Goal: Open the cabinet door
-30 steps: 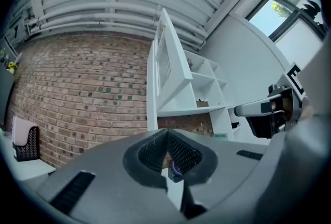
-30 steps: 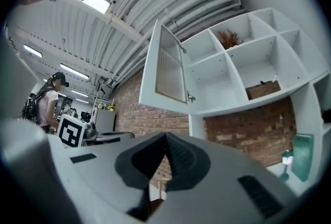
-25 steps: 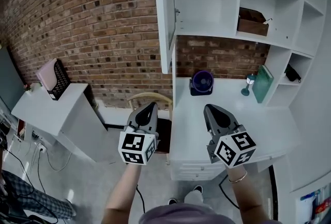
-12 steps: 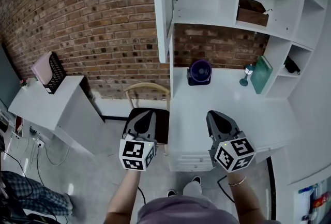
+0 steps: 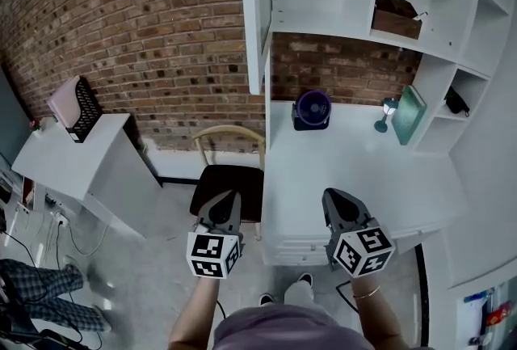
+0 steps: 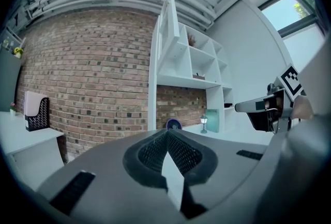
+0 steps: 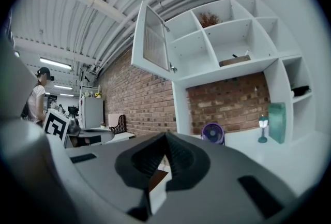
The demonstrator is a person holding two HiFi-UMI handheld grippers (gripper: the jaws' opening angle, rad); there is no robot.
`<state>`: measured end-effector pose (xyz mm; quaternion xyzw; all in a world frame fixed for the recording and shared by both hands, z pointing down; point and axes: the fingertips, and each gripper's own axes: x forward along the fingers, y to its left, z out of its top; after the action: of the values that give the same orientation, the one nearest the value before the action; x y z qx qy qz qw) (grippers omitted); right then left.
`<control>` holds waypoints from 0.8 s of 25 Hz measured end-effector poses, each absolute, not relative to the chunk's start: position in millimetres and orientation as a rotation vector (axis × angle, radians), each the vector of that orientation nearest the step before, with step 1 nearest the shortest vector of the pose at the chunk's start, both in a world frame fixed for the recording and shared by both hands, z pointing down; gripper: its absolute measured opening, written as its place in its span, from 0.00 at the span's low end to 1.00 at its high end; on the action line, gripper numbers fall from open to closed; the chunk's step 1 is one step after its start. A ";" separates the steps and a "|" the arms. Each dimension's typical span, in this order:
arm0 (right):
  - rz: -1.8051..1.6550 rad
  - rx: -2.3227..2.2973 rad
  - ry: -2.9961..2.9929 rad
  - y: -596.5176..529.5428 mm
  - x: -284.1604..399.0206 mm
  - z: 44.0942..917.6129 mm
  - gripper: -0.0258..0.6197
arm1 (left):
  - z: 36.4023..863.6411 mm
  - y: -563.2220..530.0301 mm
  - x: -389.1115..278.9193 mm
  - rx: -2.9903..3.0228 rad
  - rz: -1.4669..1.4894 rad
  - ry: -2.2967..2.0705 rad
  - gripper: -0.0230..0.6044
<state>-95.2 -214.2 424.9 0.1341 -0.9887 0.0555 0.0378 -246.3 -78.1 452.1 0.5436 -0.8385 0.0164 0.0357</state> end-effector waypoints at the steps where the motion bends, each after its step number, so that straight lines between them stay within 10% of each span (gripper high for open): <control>1: 0.192 0.412 -3.029 -214.0 -93.8 428.7 0.04 | 453.5 -77.1 -245.9 1.666 0.053 -2.575 0.04; 20: 0.257 0.364 -3.018 -200.5 -94.8 439.0 0.04 | 468.6 -77.8 -233.0 1.663 0.032 -2.520 0.04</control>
<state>-94.8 -200.5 439.0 0.1193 -0.9882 0.0843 0.0455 -233.0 -77.8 468.6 0.5498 -0.8330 0.0106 0.0608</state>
